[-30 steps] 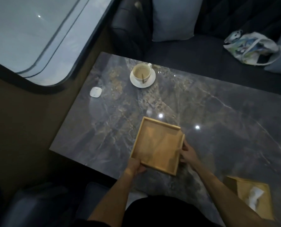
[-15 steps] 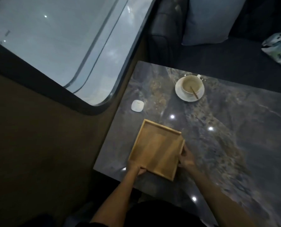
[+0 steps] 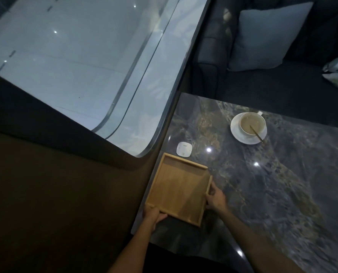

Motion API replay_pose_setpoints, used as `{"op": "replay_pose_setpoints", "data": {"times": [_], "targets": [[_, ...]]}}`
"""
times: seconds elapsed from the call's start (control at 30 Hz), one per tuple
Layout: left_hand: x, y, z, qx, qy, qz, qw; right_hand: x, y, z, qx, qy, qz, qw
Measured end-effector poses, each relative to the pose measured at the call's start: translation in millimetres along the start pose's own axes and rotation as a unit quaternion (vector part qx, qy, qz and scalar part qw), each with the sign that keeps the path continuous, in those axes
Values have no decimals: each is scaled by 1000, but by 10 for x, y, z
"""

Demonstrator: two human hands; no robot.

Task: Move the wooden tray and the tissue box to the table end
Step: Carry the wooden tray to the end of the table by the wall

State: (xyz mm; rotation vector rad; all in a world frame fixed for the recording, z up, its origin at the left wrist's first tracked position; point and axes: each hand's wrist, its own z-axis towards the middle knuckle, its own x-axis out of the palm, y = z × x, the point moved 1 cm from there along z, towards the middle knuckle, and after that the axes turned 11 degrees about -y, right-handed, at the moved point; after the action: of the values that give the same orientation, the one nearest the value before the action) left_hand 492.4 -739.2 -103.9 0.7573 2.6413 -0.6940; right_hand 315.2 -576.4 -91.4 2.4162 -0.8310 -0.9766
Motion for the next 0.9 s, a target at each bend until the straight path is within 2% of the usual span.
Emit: {"op": "replay_pose_setpoints", "data": {"times": [0.3, 0.73, 0.8, 0.9], "targets": [[-30, -187, 79, -6, -8, 13, 1000, 125, 179, 137, -3, 11, -10, 1000], [-86, -270, 140, -17, -39, -23, 999, 230, 230, 116, -25, 0, -11, 1000], [-72, -265, 142, -22, -54, -35, 998, 193, 231, 104, -28, 11, 4, 1000], [-15, -211, 137, -27, -82, -26, 996, 175, 184, 118, 12, 28, 65, 997]]}}
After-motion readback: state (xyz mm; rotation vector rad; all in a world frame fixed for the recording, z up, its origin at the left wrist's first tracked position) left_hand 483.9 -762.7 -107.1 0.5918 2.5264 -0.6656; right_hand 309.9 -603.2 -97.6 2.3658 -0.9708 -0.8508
